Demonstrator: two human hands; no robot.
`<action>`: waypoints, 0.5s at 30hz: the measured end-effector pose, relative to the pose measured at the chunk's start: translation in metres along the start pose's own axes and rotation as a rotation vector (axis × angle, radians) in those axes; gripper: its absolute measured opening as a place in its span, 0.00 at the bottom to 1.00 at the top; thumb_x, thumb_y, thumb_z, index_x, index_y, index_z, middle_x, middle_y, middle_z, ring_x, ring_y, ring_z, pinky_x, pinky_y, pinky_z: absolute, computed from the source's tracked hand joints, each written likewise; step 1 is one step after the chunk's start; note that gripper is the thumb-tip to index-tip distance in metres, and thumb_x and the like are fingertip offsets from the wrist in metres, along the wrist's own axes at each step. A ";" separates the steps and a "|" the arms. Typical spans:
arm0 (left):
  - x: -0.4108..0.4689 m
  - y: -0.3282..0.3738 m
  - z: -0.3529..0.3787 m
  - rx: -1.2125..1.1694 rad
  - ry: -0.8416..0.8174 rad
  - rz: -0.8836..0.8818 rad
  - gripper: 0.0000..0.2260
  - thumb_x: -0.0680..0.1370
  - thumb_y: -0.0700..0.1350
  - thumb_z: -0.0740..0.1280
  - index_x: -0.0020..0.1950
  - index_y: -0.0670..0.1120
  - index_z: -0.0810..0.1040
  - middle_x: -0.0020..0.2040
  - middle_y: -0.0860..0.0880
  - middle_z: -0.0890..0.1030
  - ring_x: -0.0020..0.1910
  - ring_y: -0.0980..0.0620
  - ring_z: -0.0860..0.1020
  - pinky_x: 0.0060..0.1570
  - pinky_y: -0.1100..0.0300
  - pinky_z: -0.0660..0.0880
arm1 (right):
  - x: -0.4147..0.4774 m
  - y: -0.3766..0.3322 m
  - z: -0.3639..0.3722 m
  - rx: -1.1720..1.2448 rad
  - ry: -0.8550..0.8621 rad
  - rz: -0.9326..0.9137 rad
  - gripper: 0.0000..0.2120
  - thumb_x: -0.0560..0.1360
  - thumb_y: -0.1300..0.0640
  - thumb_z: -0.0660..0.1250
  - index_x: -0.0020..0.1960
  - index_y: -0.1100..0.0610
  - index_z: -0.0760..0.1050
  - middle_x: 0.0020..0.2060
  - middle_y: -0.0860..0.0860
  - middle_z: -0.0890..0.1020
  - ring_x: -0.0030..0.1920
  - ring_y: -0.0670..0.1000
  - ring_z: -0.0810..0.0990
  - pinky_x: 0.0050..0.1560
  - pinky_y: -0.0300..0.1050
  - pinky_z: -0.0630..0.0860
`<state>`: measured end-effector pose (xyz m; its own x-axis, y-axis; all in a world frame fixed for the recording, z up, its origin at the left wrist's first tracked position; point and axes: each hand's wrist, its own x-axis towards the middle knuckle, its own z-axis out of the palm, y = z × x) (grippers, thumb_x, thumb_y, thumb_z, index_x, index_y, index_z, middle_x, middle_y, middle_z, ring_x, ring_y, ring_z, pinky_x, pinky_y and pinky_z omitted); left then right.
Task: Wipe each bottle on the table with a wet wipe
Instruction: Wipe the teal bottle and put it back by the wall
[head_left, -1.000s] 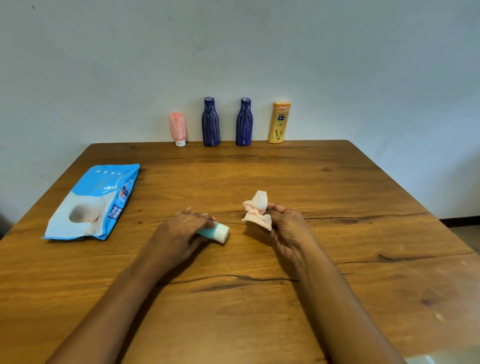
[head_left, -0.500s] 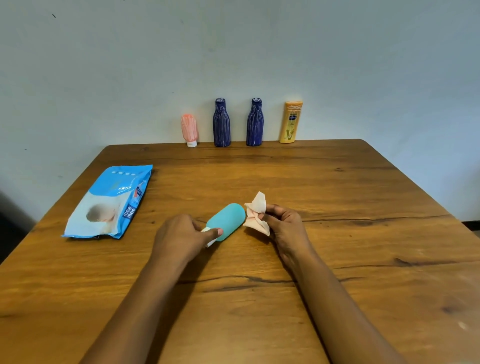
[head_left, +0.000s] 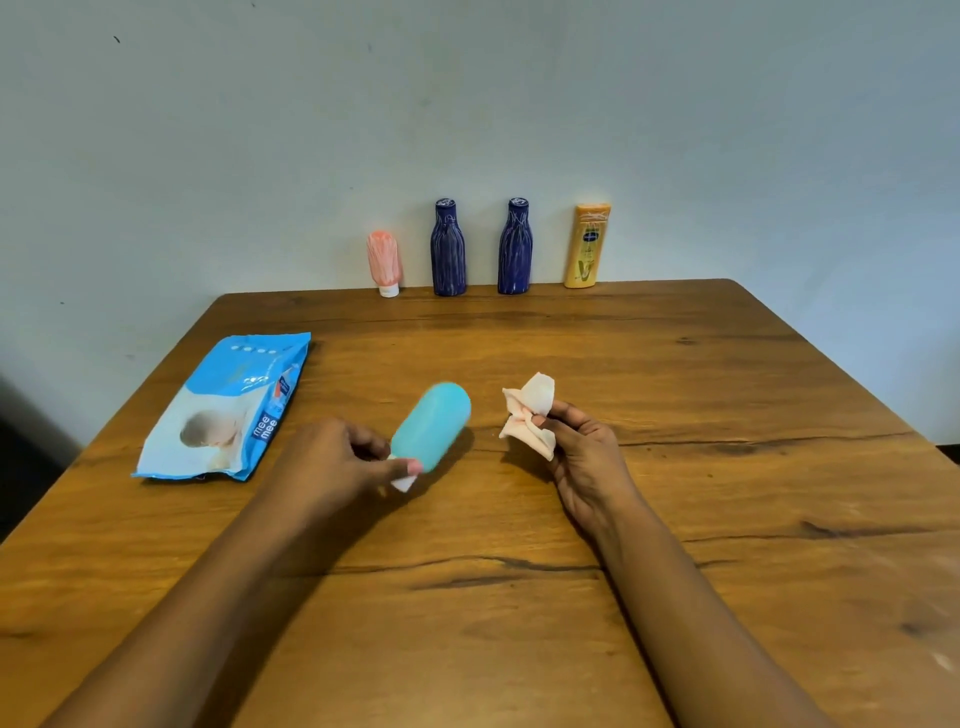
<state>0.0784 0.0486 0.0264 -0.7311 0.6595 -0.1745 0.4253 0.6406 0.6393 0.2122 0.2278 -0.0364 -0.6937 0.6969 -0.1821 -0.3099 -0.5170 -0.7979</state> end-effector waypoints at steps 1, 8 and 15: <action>0.007 -0.001 -0.004 -0.210 0.037 -0.032 0.12 0.66 0.56 0.74 0.39 0.48 0.83 0.32 0.51 0.83 0.31 0.57 0.79 0.27 0.64 0.72 | 0.003 0.001 0.000 0.009 -0.006 -0.001 0.09 0.74 0.70 0.63 0.49 0.62 0.78 0.42 0.57 0.84 0.40 0.50 0.82 0.45 0.46 0.80; 0.144 -0.012 -0.063 -0.583 0.406 -0.072 0.20 0.67 0.56 0.75 0.48 0.40 0.82 0.40 0.43 0.83 0.33 0.52 0.77 0.34 0.59 0.72 | 0.048 0.015 0.034 -0.107 -0.083 -0.029 0.10 0.73 0.69 0.65 0.51 0.59 0.79 0.41 0.54 0.85 0.39 0.49 0.82 0.39 0.42 0.79; 0.266 -0.038 -0.097 -0.077 0.552 -0.011 0.19 0.68 0.58 0.74 0.48 0.45 0.80 0.43 0.50 0.82 0.42 0.51 0.79 0.40 0.56 0.74 | 0.099 0.022 0.062 -0.247 -0.152 -0.013 0.11 0.73 0.69 0.65 0.53 0.60 0.79 0.48 0.60 0.83 0.50 0.59 0.81 0.54 0.57 0.75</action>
<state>-0.1840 0.1615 0.0289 -0.9153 0.3352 0.2235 0.3905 0.6020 0.6965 0.0969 0.2543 -0.0365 -0.7860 0.6106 -0.0973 -0.1646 -0.3583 -0.9190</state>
